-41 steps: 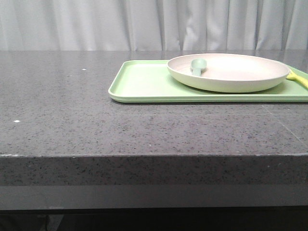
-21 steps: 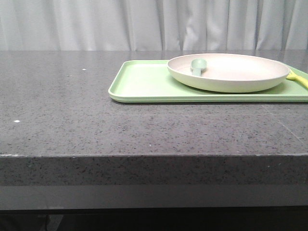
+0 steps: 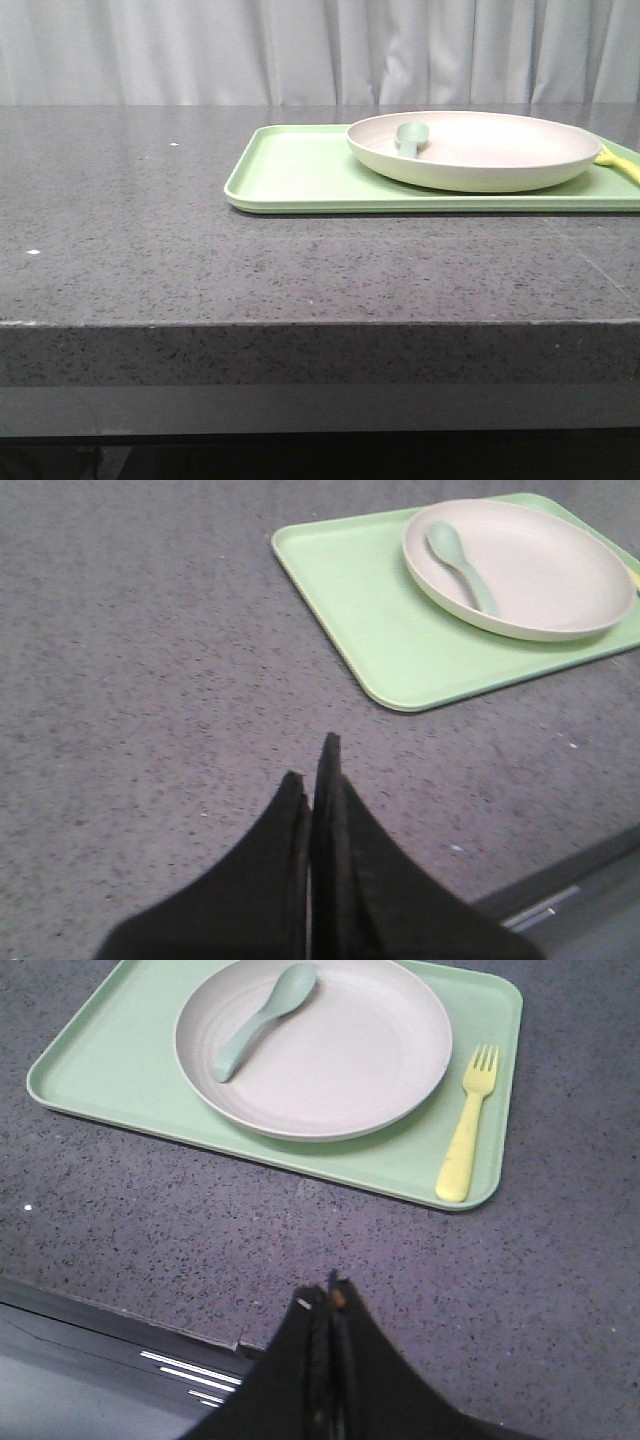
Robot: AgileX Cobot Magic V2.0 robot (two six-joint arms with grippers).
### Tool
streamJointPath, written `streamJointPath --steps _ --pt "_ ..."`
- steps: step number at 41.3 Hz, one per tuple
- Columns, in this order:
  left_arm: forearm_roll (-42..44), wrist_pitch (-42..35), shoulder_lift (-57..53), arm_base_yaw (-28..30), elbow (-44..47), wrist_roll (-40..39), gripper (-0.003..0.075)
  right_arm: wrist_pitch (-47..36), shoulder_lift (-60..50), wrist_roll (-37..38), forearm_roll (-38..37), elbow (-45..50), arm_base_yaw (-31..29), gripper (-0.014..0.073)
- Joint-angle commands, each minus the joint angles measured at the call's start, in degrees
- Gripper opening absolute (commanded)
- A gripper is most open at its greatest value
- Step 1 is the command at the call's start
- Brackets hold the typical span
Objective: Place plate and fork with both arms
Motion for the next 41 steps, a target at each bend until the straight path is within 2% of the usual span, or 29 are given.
streamJointPath --steps 1,8,14,18,23,29,37,41 --pt "0.9 -9.4 -4.7 3.6 2.4 -0.5 -0.0018 -3.9 0.2 -0.2 -0.1 -1.4 0.0 -0.0068" --pt "0.9 -16.0 -16.3 12.8 13.9 -0.5 -0.0018 -3.9 0.2 -0.2 -0.1 -1.4 0.0 -0.0068" --pt "0.5 -16.8 -23.5 16.0 19.3 -0.5 -0.0018 -3.8 0.2 -0.2 -0.1 -1.4 0.0 -0.0068" --pt "0.6 -18.1 -26.9 16.1 22.1 -0.5 -0.0018 -3.8 0.2 -0.2 -0.1 -1.4 0.0 -0.0068" --pt "3.1 -26.3 -29.2 16.0 27.5 -2.0 -0.0018 -3.8 0.2 -0.2 -0.1 -1.4 0.0 -0.0068" --pt "17.3 -32.3 -30.8 16.0 33.0 -17.1 -0.0018 -3.8 0.2 -0.2 -0.1 -1.4 0.0 -0.0068" --pt "16.7 -33.0 -35.4 16.0 37.3 -17.5 -0.0018 -3.8 0.2 -0.2 -0.1 -1.4 0.0 -0.0068" --pt "16.7 -36.7 -35.3 16.0 40.1 -17.5 -0.0018 -3.8 0.2 -0.2 -0.1 -1.4 0.0 -0.0068"
